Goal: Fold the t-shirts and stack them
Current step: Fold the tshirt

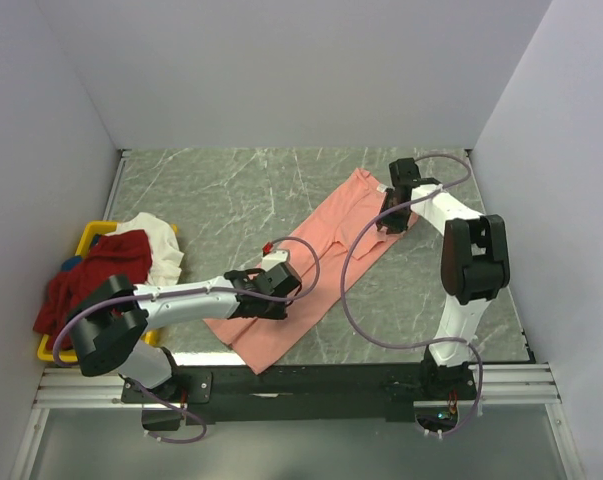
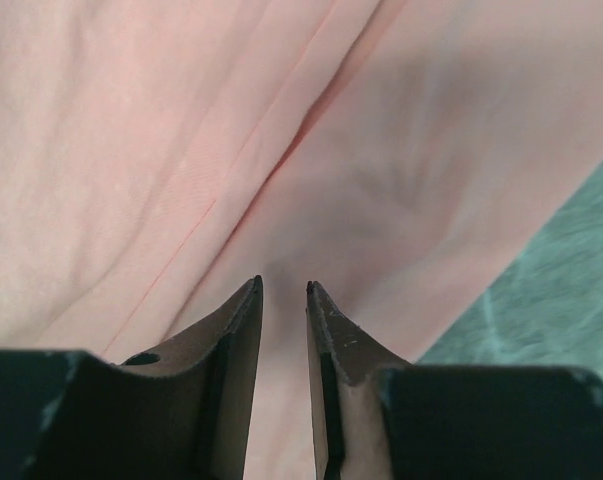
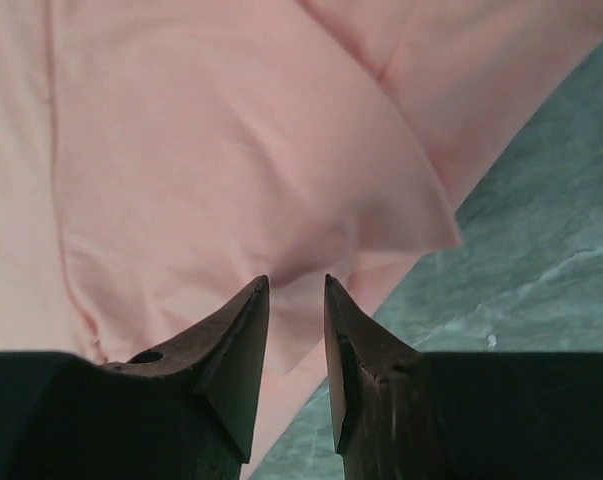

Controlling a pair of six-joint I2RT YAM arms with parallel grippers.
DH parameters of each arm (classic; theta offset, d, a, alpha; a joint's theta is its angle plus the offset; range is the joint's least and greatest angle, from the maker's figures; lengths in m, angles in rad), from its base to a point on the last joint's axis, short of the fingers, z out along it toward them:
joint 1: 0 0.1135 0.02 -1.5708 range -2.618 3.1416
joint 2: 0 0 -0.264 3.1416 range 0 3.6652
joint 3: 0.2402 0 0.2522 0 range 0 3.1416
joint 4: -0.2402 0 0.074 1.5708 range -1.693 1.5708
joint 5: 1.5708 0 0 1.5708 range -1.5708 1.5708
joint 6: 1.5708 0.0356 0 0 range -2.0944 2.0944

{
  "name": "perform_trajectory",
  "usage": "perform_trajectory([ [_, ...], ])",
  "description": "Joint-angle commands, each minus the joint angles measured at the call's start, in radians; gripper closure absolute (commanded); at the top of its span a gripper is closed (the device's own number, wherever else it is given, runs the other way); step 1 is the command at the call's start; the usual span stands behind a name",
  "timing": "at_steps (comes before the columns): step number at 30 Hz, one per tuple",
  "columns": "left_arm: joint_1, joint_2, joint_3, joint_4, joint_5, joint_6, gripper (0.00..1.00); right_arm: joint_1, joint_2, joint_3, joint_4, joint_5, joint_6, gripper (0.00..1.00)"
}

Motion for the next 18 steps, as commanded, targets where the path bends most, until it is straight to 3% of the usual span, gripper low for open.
perform_trajectory([
  [1, -0.012, -0.03, -0.037, 0.001, 0.017, 0.037, 0.7, -0.025, 0.018, 0.013, 0.04, 0.063, -0.017, 0.64],
  [10, -0.056, 0.065, -0.027, 0.051, 0.08, 0.024, 0.71, -0.033, 0.186, 0.155, -0.042, 0.102, -0.051, 0.65],
  [18, -0.067, 0.2, 0.075, 0.115, 0.167, 0.016, 0.72, -0.045, 0.357, 0.428, -0.167, 0.097, -0.08, 0.65],
])
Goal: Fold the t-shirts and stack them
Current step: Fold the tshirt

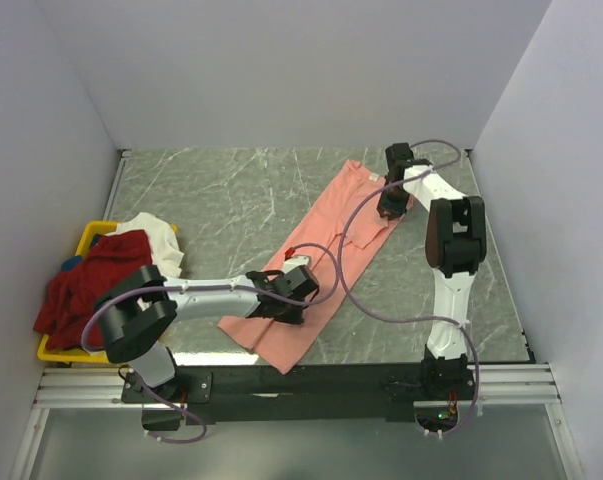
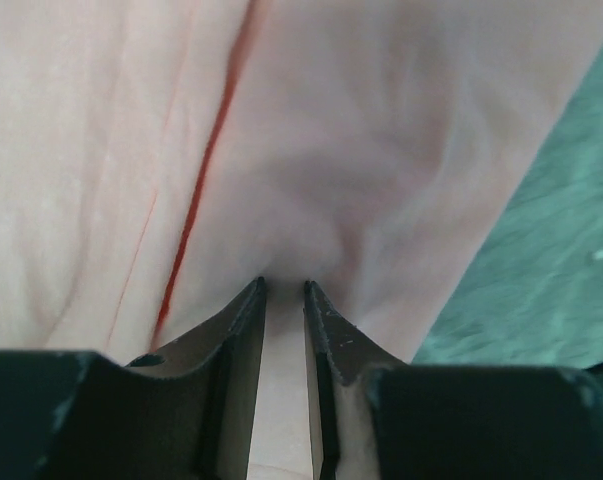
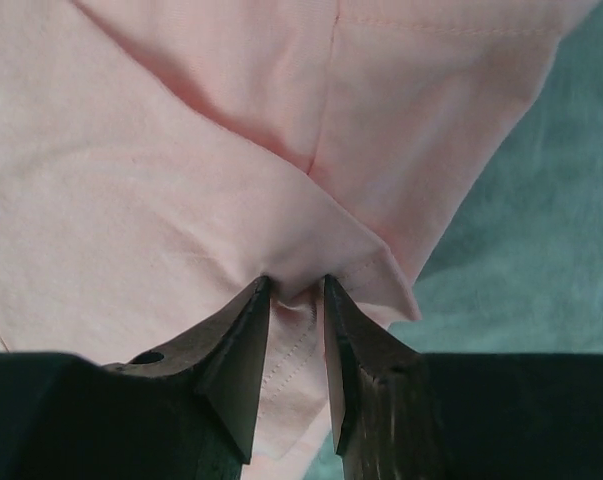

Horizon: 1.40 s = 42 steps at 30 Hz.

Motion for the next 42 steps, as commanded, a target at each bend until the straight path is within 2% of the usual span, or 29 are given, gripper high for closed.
perform_trajectory([
  [1, -0.012, 0.088, 0.053, 0.072, 0.11, -0.016, 0.72, -0.012, 0.084, 0.166, -0.072, 0.009, -0.029, 0.65],
  [10, -0.014, 0.298, 0.306, 0.19, 0.246, -0.125, 0.73, -0.012, 0.313, 0.586, -0.216, -0.048, -0.052, 0.66],
  [12, -0.015, 0.352, 0.346, 0.217, 0.284, -0.153, 0.73, -0.012, 0.347, 0.628, -0.218, -0.066, -0.057, 0.64],
  [18, -0.021, 0.415, 0.444, 0.222, 0.325, -0.17, 0.74, -0.013, 0.341, 0.616, -0.144, -0.103, -0.077, 0.59],
  [21, -0.023, 0.381, 0.412, 0.213, 0.309, -0.167, 0.73, -0.021, 0.348, 0.633, -0.124, -0.132, -0.08, 0.57],
  [31, -0.07, 0.275, 0.259, 0.201, 0.313, -0.161, 0.76, -0.035, 0.375, 0.653, -0.104, -0.203, -0.08, 0.56],
  [36, -0.083, 0.254, 0.248, 0.182, 0.296, -0.149, 0.76, -0.038, 0.371, 0.645, -0.1, -0.207, -0.083, 0.56],
  [42, -0.083, 0.254, 0.323, 0.149, 0.267, -0.112, 0.73, -0.054, 0.367, 0.649, -0.078, -0.226, -0.075, 0.55],
])
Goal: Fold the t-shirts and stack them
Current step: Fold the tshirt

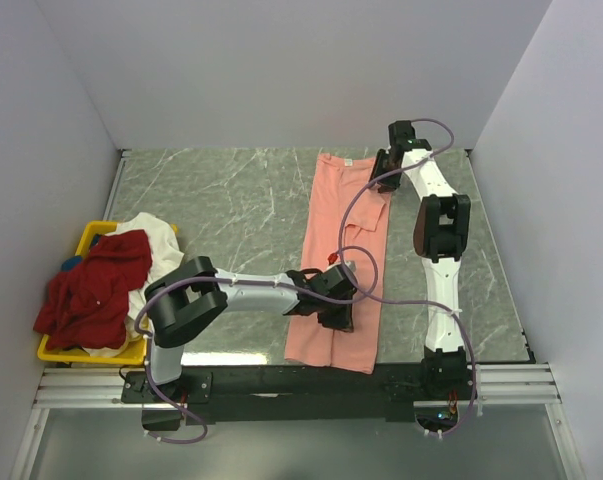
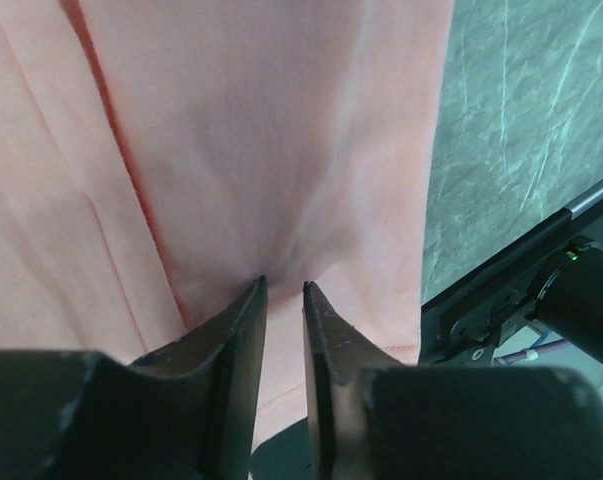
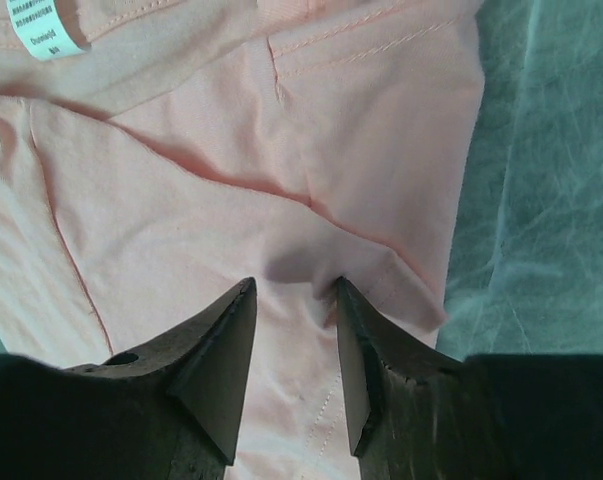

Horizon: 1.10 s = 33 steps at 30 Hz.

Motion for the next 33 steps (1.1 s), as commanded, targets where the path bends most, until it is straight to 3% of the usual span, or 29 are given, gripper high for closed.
perform_trajectory([
  [1, -0.002, -0.04, 0.062, -0.055, -0.038, 0.047, 0.72, -0.017, 0.003, 0.034, 0.046, -0.02, -0.005, 0.55],
  [6, 0.016, -0.121, 0.068, -0.058, -0.064, 0.084, 0.63, -0.024, -0.08, 0.031, 0.048, -0.028, -0.002, 0.46],
  [11, 0.047, -0.255, 0.018, -0.064, -0.078, 0.084, 0.59, -0.026, -0.284, -0.054, 0.048, -0.023, 0.038, 0.43],
  [14, 0.07, -0.356, -0.068, -0.066, -0.078, 0.064, 0.58, -0.015, -0.486, -0.289, 0.114, -0.032, 0.082, 0.43],
  [15, 0.077, -0.382, -0.122, -0.069, -0.105, 0.056, 0.58, -0.009, -0.547, -0.451, 0.141, -0.029, 0.103, 0.43],
  [20, 0.126, -0.557, -0.304, -0.091, -0.122, 0.012, 0.6, 0.009, -0.96, -0.958, 0.322, -0.087, 0.156, 0.44],
  [24, 0.139, -0.669, -0.413, -0.111, -0.124, -0.005, 0.6, 0.041, -1.272, -1.381, 0.37, -0.112, 0.19, 0.46],
  [29, 0.137, -0.752, -0.538, -0.052, -0.09, -0.008, 0.64, 0.123, -1.538, -1.702, 0.335, -0.155, 0.251, 0.52],
  [33, 0.125, -0.78, -0.584, 0.035, -0.027, -0.007, 0.64, 0.218, -1.755, -1.864, 0.347, -0.236, 0.362, 0.58],
])
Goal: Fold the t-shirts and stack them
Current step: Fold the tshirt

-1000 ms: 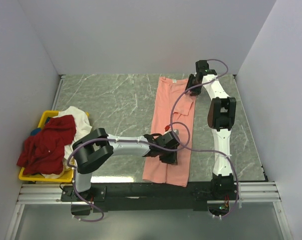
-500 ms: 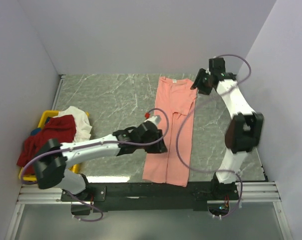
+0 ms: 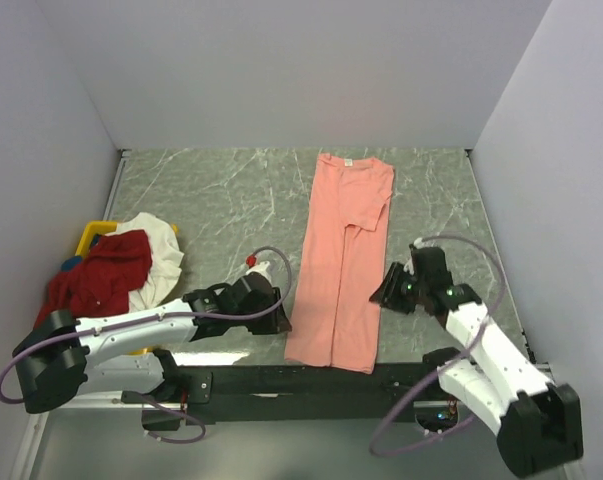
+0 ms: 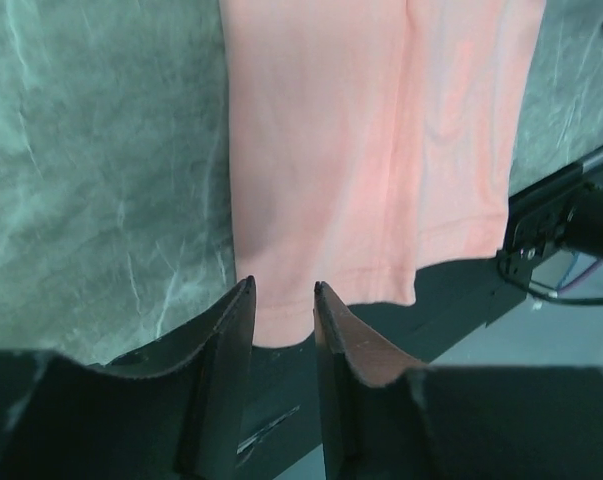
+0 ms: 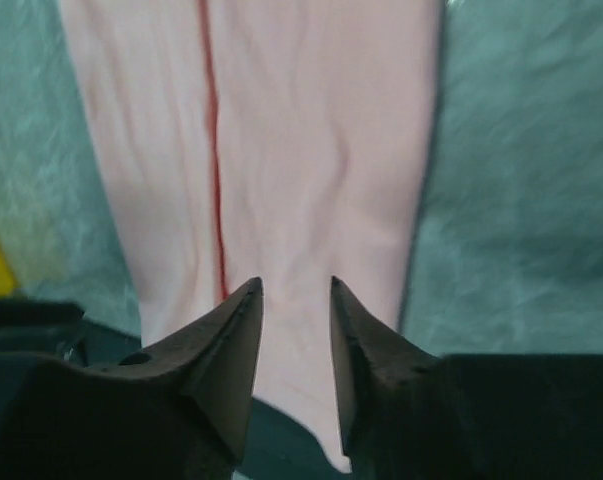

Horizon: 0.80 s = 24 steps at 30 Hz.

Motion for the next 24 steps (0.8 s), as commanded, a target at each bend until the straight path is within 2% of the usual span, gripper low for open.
perform_trajectory([
  [1, -0.011, -0.016, -0.016, 0.118, 0.078, -0.001, 0.65, 0.114, -0.148, -0.09, 0.062, -0.097, 0.137, 0.61],
  [5, -0.051, 0.01, -0.019, 0.15, 0.08, 0.015, 0.7, 0.257, -0.194, -0.197, 0.096, -0.117, 0.251, 0.67],
  [9, -0.086, 0.044, -0.043, 0.202, 0.087, 0.006, 0.71, 0.338, -0.193, -0.269, 0.131, -0.12, 0.327, 0.71],
  [15, -0.122, 0.102, -0.085, 0.246, 0.086, -0.017, 0.71, 0.371, -0.259, -0.292, 0.032, -0.108, 0.367, 0.74],
  [24, -0.16, 0.202, -0.09, 0.181, 0.066, -0.031, 0.75, 0.371, -0.443, -0.371, -0.149, -0.115, 0.415, 0.74],
])
